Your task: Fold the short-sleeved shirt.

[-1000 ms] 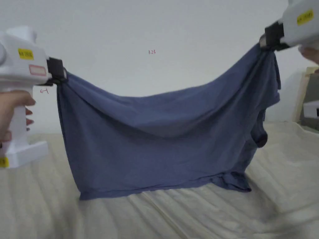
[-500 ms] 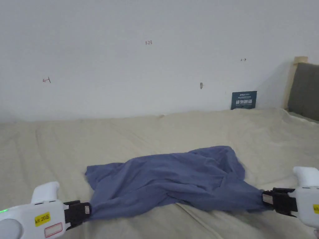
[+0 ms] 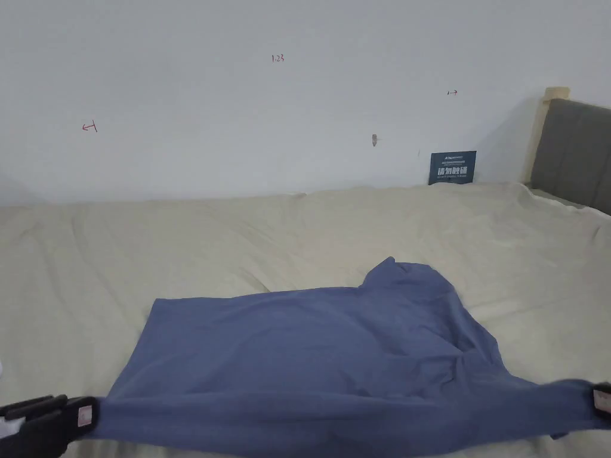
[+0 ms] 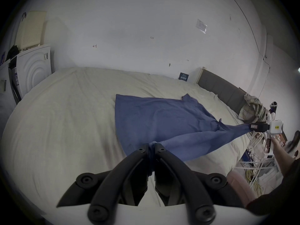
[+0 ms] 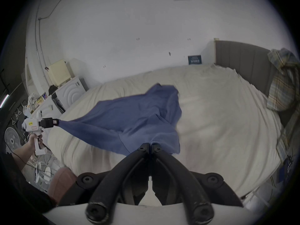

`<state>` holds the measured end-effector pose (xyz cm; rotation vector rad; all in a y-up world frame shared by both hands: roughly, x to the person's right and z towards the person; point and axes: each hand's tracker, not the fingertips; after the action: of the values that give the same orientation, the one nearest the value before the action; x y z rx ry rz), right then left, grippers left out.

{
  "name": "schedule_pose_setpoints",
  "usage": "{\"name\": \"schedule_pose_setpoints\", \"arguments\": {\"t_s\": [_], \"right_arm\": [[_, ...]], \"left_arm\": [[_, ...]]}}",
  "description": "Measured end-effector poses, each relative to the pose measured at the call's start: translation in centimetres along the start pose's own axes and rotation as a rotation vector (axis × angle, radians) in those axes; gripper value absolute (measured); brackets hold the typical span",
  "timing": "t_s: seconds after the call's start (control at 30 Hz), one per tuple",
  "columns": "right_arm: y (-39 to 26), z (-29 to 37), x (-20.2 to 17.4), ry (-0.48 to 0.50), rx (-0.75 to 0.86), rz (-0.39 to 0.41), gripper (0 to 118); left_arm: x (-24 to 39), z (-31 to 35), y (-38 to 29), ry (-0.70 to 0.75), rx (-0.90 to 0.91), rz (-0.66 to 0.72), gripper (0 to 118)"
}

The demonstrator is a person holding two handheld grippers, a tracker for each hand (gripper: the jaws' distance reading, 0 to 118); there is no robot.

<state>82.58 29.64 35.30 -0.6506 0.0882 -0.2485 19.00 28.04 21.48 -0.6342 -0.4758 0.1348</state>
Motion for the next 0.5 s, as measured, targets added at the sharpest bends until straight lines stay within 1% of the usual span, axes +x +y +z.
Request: {"name": "schedule_pose_setpoints", "arguments": {"t_s": [0.07, 0.13, 0.17, 0.2, 0.27, 0.3, 0.33, 0.37, 0.4, 0.43, 0.47, 0.5], "right_arm": [[-2.1, -0.5, 1.3, 0.01, -0.07, -0.027, 1], [-3.7, -1.7, 2.3, 0.029, -0.141, -0.046, 1], [-4.5, -2.5, 2.6, 0.002, -0.168, -0.037, 1], [-5.5, -3.8, 3.3, -0.017, -0.229, -0.021, 1], [-7.0, -6.1, 3.8, -0.049, -0.339, 0.033, 1], [-7.8, -7.0, 4.1, -0.064, -0.369, 0.056, 1], [-8.1, -7.3, 2.9, -0.073, -0.382, 0.065, 1], [-8.4, -7.9, 2.9, -0.077, -0.387, 0.063, 1], [-8.6, -8.2, 3.0, -0.074, -0.387, 0.043, 1], [-8.6, -8.5, 3.0, -0.07, -0.392, 0.02, 1], [-8.4, -8.2, 2.3, -0.082, -0.388, 0.015, 2], [-8.4, -8.2, 2.0, -0.091, -0.385, 0.025, 8]], "left_arm": [[-0.2, 0.2, -1.7, 0.018, -0.039, 0.0, 5], [-0.5, -0.4, -3.7, 0.031, -0.122, -0.01, 5], [-0.7, -0.9, -4.7, 0.043, -0.148, -0.028, 5], [-0.9, -1.4, -5.6, 0.051, -0.177, -0.044, 5], [-1.5, -2.5, -7.2, 0.087, -0.228, -0.068, 5], [-1.8, -2.9, -7.7, 0.098, -0.249, -0.079, 5], [-2.0, -3.1, -8.0, 0.096, -0.244, -0.072, 6], [-2.1, -3.2, -8.2, 0.099, -0.247, -0.069, 6], [-2.2, -3.3, -8.4, 0.106, -0.252, -0.061, 6], [-2.3, -3.4, -8.4, 0.106, -0.258, -0.055, 9], [-2.2, -3.5, -8.5, 0.11, -0.263, -0.057, 17], [-2.1, -3.5, -8.6, 0.124, -0.268, -0.071, 35]]}}
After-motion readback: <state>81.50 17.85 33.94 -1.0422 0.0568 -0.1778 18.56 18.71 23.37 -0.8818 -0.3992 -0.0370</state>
